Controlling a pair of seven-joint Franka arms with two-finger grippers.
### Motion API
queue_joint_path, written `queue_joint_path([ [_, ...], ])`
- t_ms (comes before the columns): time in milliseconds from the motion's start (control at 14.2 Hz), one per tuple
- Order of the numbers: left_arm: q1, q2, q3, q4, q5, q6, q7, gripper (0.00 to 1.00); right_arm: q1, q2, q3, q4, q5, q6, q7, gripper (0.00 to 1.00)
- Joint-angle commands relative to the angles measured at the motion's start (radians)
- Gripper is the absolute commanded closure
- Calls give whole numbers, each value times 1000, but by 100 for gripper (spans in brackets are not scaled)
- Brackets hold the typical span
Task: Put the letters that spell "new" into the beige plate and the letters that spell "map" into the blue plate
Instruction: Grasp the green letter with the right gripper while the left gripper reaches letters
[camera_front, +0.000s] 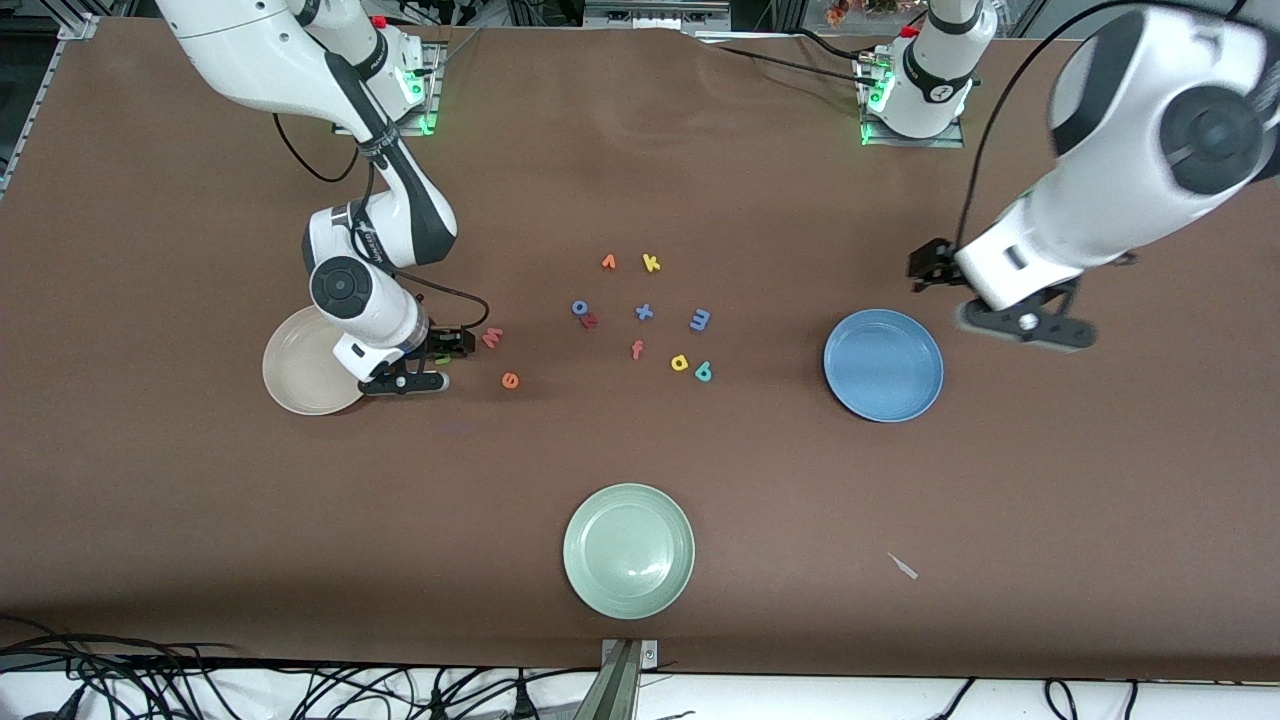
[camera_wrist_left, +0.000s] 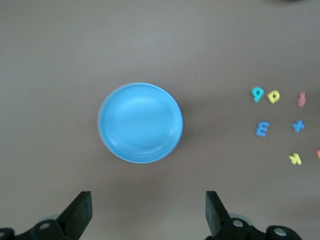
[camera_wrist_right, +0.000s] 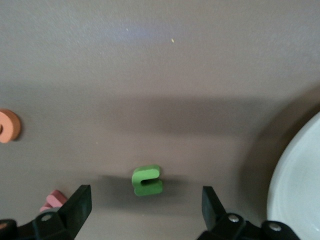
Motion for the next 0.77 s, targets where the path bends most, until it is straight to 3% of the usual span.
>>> queue_joint_path([
  [0, -91, 92, 2, 12, -16, 31, -2, 0, -1, 7, 17, -6, 15, 7, 6, 9],
  [422, -273, 228, -2, -34, -20, 195, -186, 0, -3, 19, 19, 2, 15, 11, 4, 35],
  [703, -362, 240, -4, -197, -22, 408, -349, 0, -10, 21, 19, 5, 15, 11, 1, 48],
])
